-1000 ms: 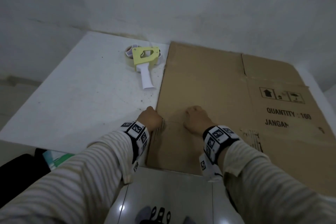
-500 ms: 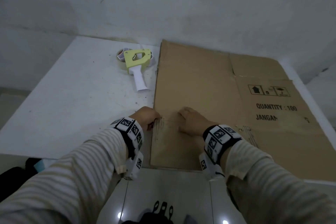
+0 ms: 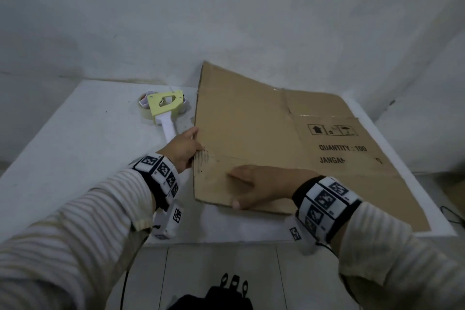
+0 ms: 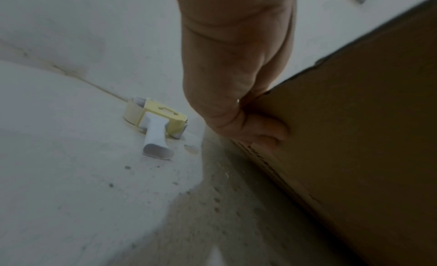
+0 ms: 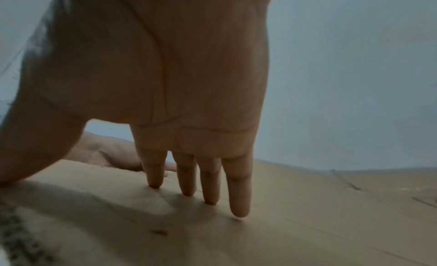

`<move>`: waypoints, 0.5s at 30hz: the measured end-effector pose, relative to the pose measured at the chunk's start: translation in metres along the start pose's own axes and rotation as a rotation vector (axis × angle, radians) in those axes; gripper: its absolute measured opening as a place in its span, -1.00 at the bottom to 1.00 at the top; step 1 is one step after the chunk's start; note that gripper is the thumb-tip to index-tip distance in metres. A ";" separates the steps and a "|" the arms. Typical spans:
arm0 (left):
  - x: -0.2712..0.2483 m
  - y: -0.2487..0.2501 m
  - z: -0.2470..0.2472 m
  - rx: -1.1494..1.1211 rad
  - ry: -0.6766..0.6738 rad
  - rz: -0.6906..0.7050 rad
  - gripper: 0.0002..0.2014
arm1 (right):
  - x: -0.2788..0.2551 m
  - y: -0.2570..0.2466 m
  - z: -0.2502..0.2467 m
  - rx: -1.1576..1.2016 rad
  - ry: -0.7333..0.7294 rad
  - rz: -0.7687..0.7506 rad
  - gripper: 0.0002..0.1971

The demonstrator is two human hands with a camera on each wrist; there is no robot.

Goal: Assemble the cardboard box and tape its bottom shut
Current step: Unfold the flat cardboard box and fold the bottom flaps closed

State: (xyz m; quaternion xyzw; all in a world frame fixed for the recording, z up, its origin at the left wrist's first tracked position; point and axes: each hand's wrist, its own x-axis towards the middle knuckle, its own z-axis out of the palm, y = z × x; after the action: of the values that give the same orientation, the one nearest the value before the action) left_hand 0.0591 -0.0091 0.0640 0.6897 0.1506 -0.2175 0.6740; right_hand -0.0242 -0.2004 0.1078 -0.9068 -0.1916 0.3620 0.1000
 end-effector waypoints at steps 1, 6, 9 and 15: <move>-0.001 0.004 0.001 -0.020 0.001 0.007 -0.40 | -0.005 -0.002 -0.002 -0.009 0.013 -0.001 -0.07; -0.010 0.017 0.002 -0.095 -0.010 0.035 -0.51 | -0.034 -0.022 -0.021 -0.126 0.106 -0.006 -0.20; -0.017 0.017 -0.001 -0.130 -0.031 0.037 -0.49 | -0.046 -0.030 -0.040 -0.231 0.296 -0.036 -0.49; -0.033 0.028 -0.006 0.020 -0.111 0.219 -0.69 | -0.075 -0.026 -0.082 -0.247 0.690 0.033 -0.69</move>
State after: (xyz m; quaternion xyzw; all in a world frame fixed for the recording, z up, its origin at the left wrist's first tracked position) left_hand 0.0458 -0.0019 0.1047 0.6956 0.0348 -0.1819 0.6942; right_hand -0.0248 -0.2114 0.2213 -0.9837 -0.1742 0.0106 0.0428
